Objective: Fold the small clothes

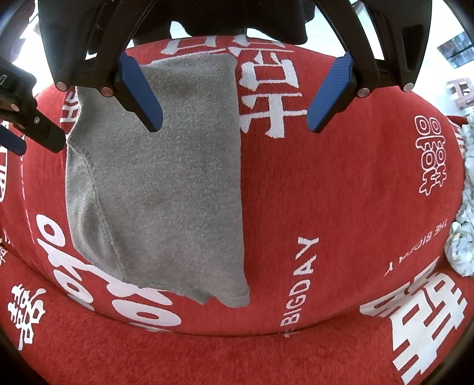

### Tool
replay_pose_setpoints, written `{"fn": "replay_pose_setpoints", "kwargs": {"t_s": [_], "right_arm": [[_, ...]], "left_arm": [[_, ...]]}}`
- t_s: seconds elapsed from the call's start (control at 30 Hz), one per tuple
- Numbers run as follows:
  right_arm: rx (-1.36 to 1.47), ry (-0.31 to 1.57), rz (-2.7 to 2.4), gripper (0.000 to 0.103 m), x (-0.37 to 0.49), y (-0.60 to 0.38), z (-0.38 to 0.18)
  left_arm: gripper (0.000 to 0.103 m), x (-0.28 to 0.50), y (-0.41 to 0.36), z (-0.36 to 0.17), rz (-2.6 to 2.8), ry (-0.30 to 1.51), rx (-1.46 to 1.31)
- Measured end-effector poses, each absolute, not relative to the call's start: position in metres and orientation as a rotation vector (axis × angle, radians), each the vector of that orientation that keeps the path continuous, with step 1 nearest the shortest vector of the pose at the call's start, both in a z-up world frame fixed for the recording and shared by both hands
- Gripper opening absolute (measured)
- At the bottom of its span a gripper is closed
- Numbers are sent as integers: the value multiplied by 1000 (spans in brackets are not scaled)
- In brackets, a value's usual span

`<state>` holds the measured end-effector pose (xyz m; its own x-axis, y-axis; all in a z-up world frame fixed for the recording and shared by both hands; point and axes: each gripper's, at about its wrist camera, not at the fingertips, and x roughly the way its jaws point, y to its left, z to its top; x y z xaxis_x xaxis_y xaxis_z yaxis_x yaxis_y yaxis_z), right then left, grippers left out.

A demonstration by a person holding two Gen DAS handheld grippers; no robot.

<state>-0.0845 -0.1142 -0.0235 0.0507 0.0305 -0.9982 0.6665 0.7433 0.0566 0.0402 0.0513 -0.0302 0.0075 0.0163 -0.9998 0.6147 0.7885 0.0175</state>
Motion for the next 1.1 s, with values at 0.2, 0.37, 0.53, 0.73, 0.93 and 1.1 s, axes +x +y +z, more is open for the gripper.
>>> {"fn": "replay_pose_setpoints", "kwargs": {"t_s": [0.2,0.37,0.53,0.73,0.93,1.1], "right_arm": [[599,1457,-529,103,-83,-114,-23],[597,1457,-529,103,-82,-115,-23],[597,1456,-531,103,-83,-115,-23],[598,1455,-532,103,-83,-115,-23],[598,1456,-532,103,-83,-115,-23],[602,1456,-532,103,-85,-113,-25]], "left_arm": [[98,41,51,-29,-499,1505,526],[98,41,51,-29,-498,1506,524],[98,41,51,-29,-495,1508,523],[98,41,51,-29,-496,1507,524],[98,39,50,-30,-493,1504,530],[98,39,50,-31,-484,1491,546]]}}
